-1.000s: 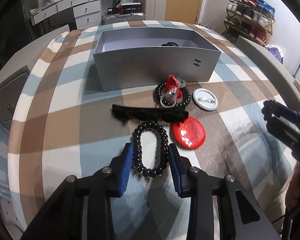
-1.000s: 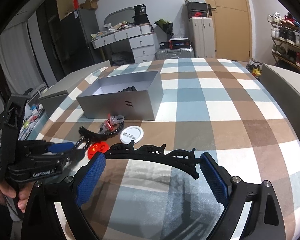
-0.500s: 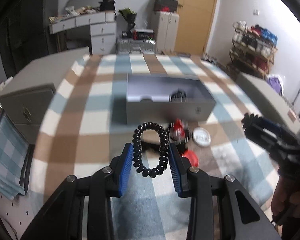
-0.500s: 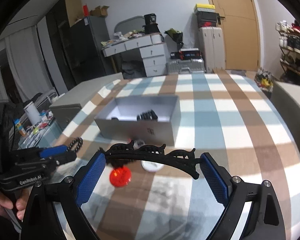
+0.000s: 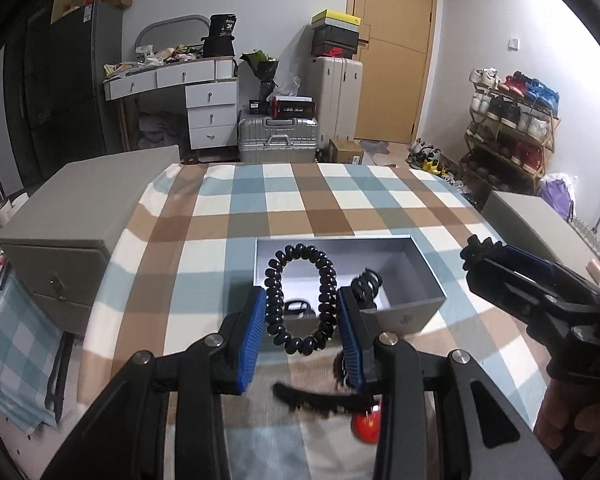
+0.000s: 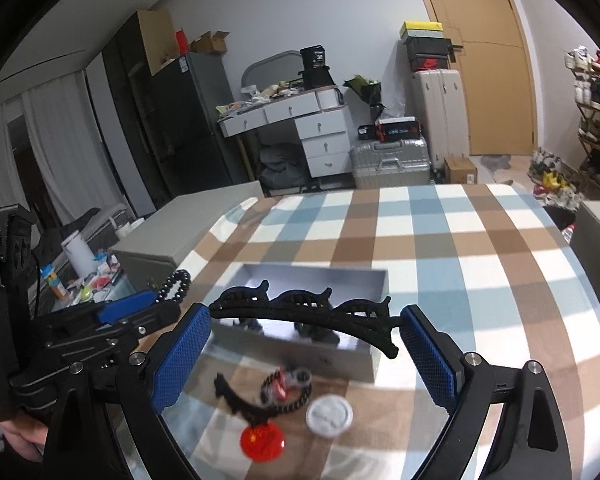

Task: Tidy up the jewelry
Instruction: 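Lower the hair tie and comb into the grey box and open both grippers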

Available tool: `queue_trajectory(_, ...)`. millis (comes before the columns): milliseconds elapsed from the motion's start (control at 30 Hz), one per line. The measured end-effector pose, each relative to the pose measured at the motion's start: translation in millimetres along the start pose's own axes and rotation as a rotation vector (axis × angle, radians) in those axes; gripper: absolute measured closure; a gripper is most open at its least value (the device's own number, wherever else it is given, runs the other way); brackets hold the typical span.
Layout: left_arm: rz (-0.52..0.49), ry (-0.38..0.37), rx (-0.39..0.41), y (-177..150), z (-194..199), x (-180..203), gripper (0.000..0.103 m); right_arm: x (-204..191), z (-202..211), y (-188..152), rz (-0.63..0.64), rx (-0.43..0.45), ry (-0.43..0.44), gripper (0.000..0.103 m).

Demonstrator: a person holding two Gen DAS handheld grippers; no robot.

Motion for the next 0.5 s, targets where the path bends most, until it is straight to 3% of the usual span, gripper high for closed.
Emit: queue_trajectory(500, 0.009, -0.084, -0.116, 3.9, -56.4, 6.6, 0.073, 17.5, -64.2, 4.3, -0.024, -0.092, 0.024, 0.007)
Point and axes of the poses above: each gripper's, at about its wrist camera, not at the fingertips, and z roughly against the way its jaws point, x to its right, y to its top, the point moved 6 cm from there along -z, roughly the way its jaws point, and after that the axes turned 9 degrees about x, right-handed, at the moved point
